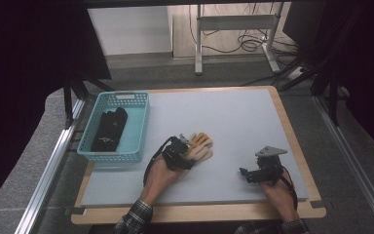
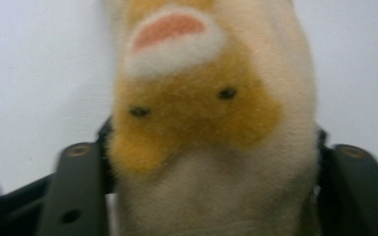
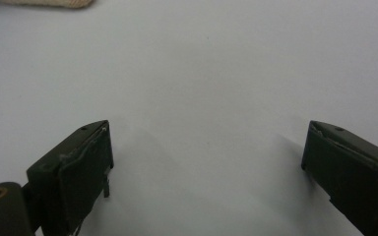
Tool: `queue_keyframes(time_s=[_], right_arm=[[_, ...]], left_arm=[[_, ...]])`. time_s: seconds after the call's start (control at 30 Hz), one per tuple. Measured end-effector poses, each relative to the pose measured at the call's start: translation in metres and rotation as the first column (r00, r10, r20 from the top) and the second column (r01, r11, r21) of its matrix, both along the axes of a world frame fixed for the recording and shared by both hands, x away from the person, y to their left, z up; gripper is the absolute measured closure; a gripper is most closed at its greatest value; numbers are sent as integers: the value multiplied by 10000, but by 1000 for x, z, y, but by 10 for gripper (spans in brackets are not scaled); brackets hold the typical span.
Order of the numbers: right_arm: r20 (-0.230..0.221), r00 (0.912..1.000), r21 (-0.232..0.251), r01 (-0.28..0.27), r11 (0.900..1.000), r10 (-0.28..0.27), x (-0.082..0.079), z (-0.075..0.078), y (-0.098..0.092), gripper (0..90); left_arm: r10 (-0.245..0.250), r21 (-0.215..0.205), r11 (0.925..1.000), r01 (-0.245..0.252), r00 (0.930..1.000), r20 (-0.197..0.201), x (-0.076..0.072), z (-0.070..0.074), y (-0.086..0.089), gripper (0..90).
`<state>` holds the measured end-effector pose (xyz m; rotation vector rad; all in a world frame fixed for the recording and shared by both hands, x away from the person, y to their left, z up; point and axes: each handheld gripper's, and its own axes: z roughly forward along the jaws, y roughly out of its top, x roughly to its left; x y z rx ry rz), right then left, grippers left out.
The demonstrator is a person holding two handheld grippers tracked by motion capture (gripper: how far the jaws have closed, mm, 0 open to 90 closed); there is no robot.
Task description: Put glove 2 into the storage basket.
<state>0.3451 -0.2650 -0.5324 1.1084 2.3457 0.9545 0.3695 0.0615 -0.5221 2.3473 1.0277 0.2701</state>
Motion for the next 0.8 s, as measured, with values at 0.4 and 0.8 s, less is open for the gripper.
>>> queue_keyframes(time_s=[0.4,0.8], right_arm=[[1,10000,-4,-3,10000,3,0,0,0,51],[14,10000,-9,-13,10000,13,0,0,0,51]], left_arm=[[-161,-355,9992,163,9998,71,4,11,1,554],[704,-577,9961,-674,9961,534,17,59,31,546]])
